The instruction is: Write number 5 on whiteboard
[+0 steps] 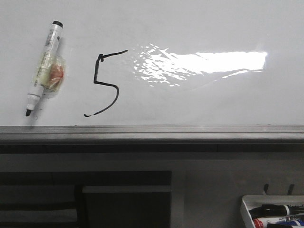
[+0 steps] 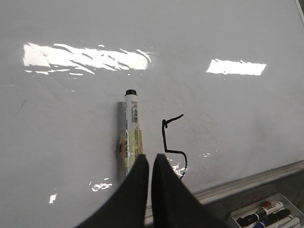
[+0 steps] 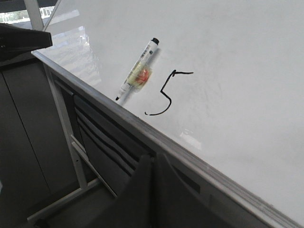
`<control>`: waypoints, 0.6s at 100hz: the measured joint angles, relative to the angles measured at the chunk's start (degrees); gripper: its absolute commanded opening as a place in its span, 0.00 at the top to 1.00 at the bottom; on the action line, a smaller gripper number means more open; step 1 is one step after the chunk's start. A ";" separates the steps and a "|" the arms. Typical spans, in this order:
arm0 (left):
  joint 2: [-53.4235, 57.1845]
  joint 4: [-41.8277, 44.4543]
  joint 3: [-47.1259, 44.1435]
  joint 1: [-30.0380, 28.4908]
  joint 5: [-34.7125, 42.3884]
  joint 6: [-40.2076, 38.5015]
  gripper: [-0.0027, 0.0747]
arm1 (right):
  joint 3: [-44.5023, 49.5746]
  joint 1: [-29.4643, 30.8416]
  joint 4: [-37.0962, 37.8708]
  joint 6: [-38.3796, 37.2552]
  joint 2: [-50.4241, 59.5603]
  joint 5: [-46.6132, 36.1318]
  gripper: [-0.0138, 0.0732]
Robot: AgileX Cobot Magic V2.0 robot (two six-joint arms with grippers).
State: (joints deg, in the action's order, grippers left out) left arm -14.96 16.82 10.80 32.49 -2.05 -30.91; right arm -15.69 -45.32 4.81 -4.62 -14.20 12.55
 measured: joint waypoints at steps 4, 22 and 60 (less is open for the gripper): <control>0.00 0.00 0.00 0.00 0.00 0.00 0.99 | 0.94 0.00 0.00 0.00 0.99 0.00 0.91; 0.00 0.00 0.00 0.00 0.00 0.00 0.99 | 2.97 0.00 0.13 0.00 1.88 0.32 0.91; 0.00 0.00 0.00 0.00 0.00 0.00 0.99 | 3.06 0.00 0.13 0.00 2.01 0.32 0.91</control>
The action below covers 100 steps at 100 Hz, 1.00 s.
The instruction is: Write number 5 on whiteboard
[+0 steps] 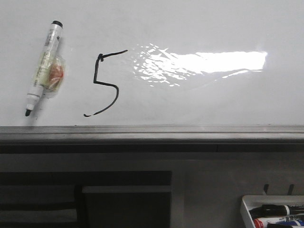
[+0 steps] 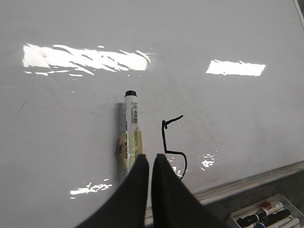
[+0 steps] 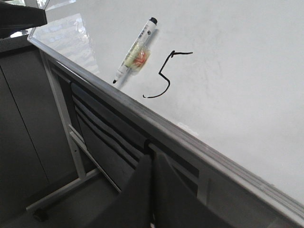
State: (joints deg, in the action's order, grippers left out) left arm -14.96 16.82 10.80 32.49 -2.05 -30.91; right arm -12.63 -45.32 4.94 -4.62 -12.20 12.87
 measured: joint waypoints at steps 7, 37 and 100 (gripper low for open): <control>0.00 0.00 0.00 0.00 0.00 0.00 0.99 | 0.00 0.00 0.00 0.00 0.00 0.00 0.91; 0.00 -7.95 0.00 -0.24 -0.28 0.36 0.99 | 0.00 0.00 0.00 0.00 0.00 0.00 0.91; 11.96 -16.82 -6.27 -24.49 -7.61 26.72 0.99 | 0.00 0.00 0.00 0.00 0.12 0.00 0.91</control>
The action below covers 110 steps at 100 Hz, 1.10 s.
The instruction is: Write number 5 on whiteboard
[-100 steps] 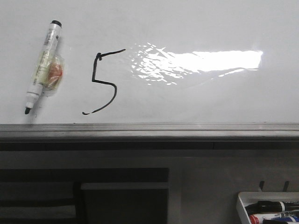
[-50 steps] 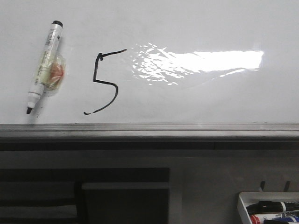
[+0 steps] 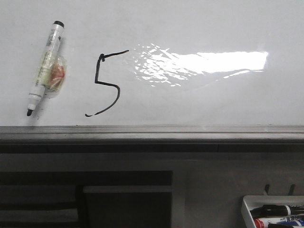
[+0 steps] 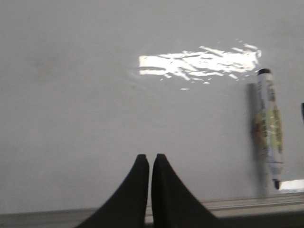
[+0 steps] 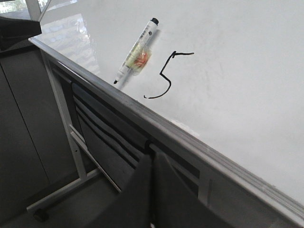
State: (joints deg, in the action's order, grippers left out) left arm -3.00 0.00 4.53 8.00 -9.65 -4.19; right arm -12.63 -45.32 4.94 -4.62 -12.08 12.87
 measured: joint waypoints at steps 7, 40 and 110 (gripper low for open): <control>2.07 0.00 -2.09 -2.88 -0.25 0.04 0.99 | 0.00 0.00 0.00 0.00 0.00 0.00 0.91; 3.38 -0.39 -4.75 -7.50 -7.71 0.04 0.99 | 0.00 0.00 0.00 0.00 0.00 0.00 0.91; 3.38 -0.39 -4.75 -7.50 -9.32 0.04 0.99 | 0.00 0.00 0.00 0.00 0.00 0.00 0.91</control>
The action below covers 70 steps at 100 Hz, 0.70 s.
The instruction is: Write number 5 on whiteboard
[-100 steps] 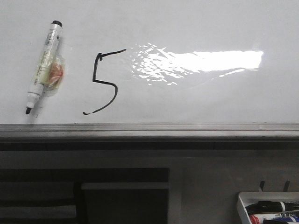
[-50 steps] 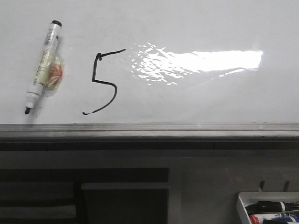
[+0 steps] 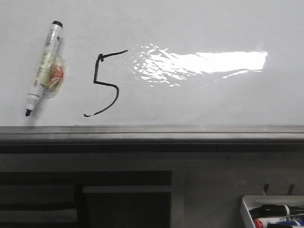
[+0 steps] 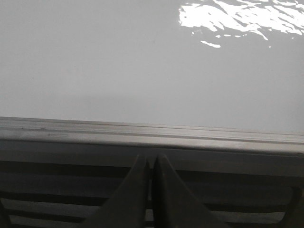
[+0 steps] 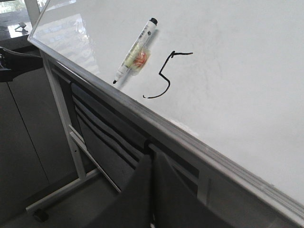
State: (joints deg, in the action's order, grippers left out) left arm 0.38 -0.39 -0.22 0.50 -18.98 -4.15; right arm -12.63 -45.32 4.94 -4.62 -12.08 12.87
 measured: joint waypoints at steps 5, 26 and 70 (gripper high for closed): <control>0.00 0.00 0.00 0.00 0.00 0.00 0.99 | 0.00 0.00 0.00 0.00 0.00 0.00 0.91; 0.00 0.00 0.00 0.00 0.00 0.00 0.99 | 0.00 0.00 0.00 0.00 0.00 0.00 0.91; 0.00 -0.10 0.00 0.00 0.00 0.00 0.99 | 0.12 18.72 -1.97 5.46 0.00 -3.86 0.91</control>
State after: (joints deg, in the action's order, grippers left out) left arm 0.38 -0.49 -0.22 0.50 -18.98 -4.15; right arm -12.51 -26.59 2.97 0.83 -12.08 9.01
